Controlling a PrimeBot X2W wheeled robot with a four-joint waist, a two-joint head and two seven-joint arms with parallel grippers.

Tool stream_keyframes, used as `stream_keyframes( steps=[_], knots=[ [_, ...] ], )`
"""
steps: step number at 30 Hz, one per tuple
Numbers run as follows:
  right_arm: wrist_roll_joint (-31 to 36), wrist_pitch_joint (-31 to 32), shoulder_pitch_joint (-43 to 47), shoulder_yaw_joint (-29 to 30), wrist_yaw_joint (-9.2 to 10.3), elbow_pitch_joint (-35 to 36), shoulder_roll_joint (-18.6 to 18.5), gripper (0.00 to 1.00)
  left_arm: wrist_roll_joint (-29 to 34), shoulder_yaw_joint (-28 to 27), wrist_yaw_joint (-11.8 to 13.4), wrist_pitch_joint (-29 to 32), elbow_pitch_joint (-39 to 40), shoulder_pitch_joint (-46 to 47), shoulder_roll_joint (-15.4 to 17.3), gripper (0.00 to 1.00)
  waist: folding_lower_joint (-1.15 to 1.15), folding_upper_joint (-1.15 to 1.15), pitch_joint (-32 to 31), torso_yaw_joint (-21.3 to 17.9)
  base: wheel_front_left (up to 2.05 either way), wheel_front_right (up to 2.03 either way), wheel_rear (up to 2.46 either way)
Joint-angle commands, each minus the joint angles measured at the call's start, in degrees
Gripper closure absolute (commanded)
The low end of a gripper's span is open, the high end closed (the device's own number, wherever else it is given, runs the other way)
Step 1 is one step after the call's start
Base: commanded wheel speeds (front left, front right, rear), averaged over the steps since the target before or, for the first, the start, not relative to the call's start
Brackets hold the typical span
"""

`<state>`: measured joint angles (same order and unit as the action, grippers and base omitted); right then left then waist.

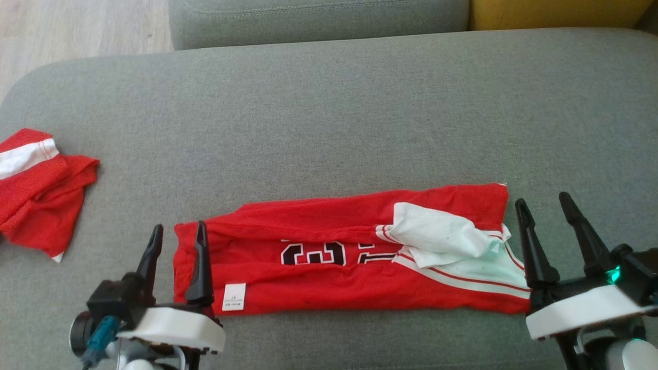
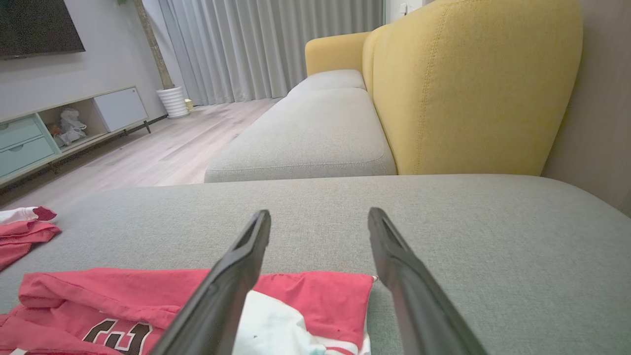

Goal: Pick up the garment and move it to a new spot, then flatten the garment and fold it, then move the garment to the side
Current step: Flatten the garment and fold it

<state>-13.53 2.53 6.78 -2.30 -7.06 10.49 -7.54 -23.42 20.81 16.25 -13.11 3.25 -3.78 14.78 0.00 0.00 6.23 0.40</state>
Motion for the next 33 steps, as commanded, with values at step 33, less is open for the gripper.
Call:
stream_keyframes(
  steps=[33],
  knots=[
    [-4.3, 12.7, -9.9, -1.2, -0.43, -20.5, -1.5, 0.0, 1.2, -0.8, -0.5, -1.1, 0.0, 7.6, -0.4, 0.0, 0.0, 0.0, 8.5, 1.9, 0.0, 0.0, 0.0]
  ],
)
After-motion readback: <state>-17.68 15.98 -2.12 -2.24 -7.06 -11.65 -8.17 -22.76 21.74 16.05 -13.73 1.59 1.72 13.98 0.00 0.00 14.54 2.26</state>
